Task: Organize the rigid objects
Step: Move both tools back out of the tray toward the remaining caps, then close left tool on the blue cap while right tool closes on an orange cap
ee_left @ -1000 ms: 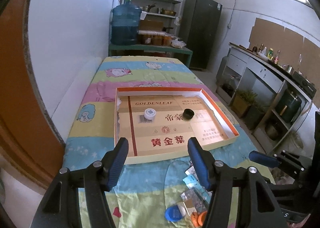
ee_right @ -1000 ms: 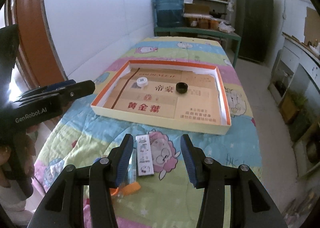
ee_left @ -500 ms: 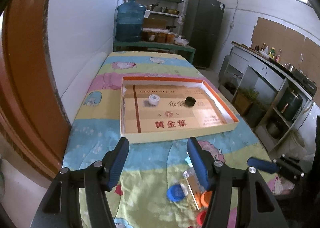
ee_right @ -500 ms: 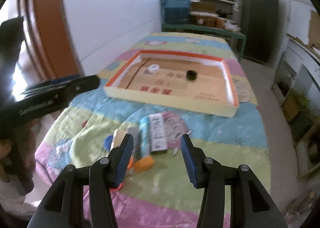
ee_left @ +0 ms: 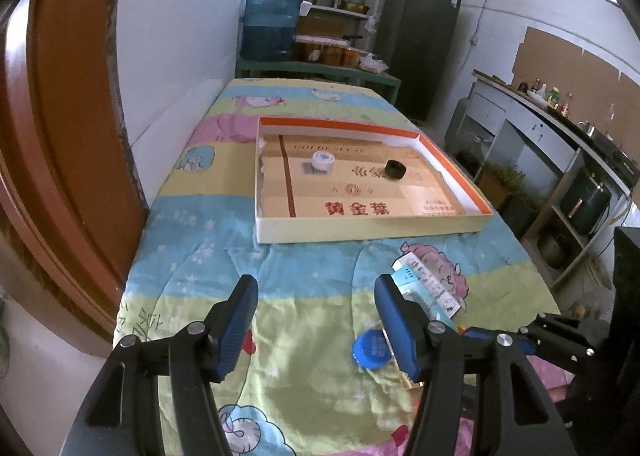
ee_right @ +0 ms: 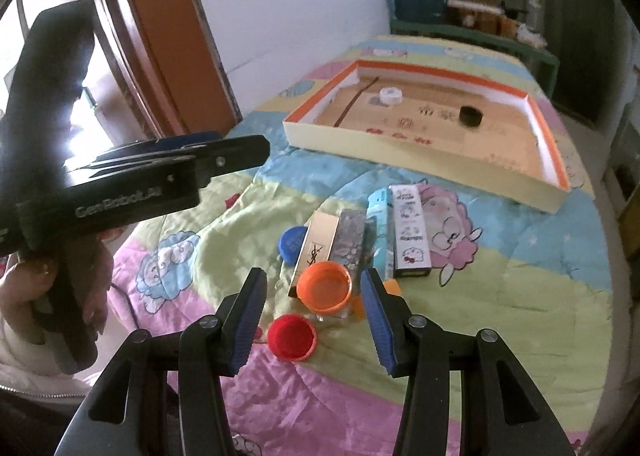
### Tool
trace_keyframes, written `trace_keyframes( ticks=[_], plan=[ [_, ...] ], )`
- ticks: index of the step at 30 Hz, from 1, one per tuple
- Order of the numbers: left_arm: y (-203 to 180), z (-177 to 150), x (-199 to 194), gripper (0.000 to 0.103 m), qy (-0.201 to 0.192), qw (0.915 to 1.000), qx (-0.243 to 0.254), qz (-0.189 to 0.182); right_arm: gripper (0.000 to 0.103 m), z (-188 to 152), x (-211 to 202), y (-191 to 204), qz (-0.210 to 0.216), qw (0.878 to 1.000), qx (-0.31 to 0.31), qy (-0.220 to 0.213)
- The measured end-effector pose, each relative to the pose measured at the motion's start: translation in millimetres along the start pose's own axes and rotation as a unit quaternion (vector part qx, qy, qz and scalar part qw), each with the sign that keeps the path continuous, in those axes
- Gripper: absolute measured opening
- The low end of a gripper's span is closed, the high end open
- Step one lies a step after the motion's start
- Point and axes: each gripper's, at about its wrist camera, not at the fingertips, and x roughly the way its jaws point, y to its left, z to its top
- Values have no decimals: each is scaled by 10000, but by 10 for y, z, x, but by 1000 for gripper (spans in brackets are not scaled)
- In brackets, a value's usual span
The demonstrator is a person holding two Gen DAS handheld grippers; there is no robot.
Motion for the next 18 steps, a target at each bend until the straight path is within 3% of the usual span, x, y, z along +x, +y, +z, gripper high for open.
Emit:
trace_keyframes(
  ticks=[8, 12, 18],
  plan=[
    [3, -101, 83, 61, 121, 9996, 212, -125, 49, 33, 70, 45, -155, 9995, -261, 1],
    [-6, -146, 109, 59, 188, 9993, 280, -169, 31, 30, 88, 54, -228, 9990, -373, 70],
    [16, -169, 125, 59, 220, 9991, 241, -272, 30, 6, 81, 57, -288, 9983, -480, 158]
  ],
)
